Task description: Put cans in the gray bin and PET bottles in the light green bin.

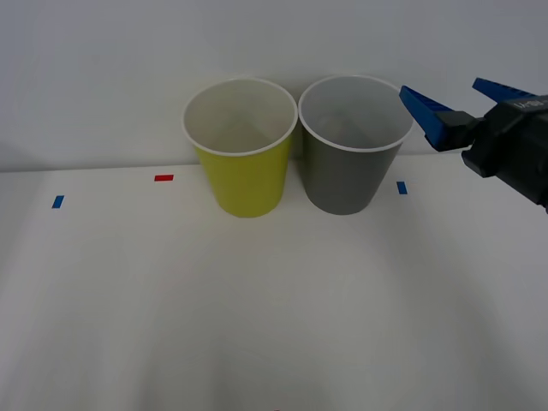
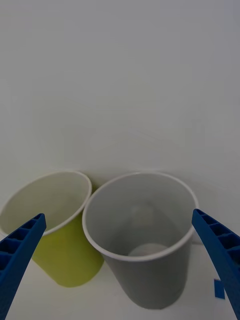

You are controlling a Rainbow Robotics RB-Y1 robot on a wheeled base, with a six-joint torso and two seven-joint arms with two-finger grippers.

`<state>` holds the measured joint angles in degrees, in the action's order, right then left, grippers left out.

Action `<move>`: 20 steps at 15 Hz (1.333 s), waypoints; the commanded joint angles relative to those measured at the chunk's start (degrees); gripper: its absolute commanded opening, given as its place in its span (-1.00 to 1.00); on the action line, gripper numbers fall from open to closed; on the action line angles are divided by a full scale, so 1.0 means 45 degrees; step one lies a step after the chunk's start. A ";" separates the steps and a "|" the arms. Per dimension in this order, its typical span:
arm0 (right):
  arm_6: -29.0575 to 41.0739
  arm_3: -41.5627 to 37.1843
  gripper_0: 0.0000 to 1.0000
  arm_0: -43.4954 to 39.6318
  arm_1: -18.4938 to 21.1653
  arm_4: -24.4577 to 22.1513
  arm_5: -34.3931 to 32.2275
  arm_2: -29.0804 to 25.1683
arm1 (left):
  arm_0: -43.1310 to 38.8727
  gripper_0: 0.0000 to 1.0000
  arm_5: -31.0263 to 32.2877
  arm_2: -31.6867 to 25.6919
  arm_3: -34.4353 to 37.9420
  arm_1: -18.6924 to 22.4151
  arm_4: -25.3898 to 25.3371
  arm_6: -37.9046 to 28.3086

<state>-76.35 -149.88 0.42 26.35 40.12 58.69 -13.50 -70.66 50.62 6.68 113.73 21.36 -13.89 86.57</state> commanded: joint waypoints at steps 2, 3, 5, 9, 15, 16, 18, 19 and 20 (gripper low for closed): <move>0.1459 -0.0027 1.00 -0.2262 0.0141 -0.1786 0.0005 0.0169 | 0.0000 1.00 0.0000 0.0001 -0.0001 0.0000 0.0000 0.0000; 0.1557 -0.0027 1.00 -0.2750 0.0317 -0.2079 -0.0015 0.0188 | 0.0000 1.00 0.0000 0.0001 -0.0001 0.0000 0.0000 0.0000; 0.1674 -0.0027 1.00 -0.3609 0.0473 -0.2353 -0.0425 0.0169 | 0.0000 1.00 0.0000 0.0001 -0.0001 0.0000 0.0000 0.0000; 0.1694 -0.0027 1.00 -0.5816 0.0903 -0.3798 -0.4683 0.1126 | 0.0000 1.00 0.0000 0.0001 -0.0001 0.0000 0.0000 0.0000; 0.1557 -0.0027 1.00 -0.7340 0.0629 -0.5282 -0.6988 0.1868 | 0.0000 1.00 0.0000 0.0001 -0.0001 0.0000 0.0000 0.0000; 0.1537 -0.0027 1.00 -0.7320 0.0239 -0.5692 -0.6988 0.2142 | 0.0000 1.00 0.0000 0.0001 -0.0001 0.0000 0.0000 0.0000; 0.1479 -0.0027 1.00 -0.7320 -0.0503 -0.6708 -0.7261 0.2806 | 0.0000 1.00 0.0000 0.0001 -0.0001 0.0000 0.0000 0.0000; 0.1557 -0.0027 1.00 -0.7398 -0.0542 -0.7099 -0.8179 0.3099 | 0.0000 1.00 0.0000 0.0001 -0.0001 0.0000 0.0000 0.0000; 0.1577 0.0396 1.00 -0.7633 -0.0582 -0.7196 -1.0152 0.3392 | 0.0000 1.00 0.0000 0.0001 -0.0001 0.0000 0.0000 0.0000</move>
<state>-69.49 -149.86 -32.79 24.27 9.35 23.00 -0.43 -70.66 50.62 6.68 113.73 21.36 -13.89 86.57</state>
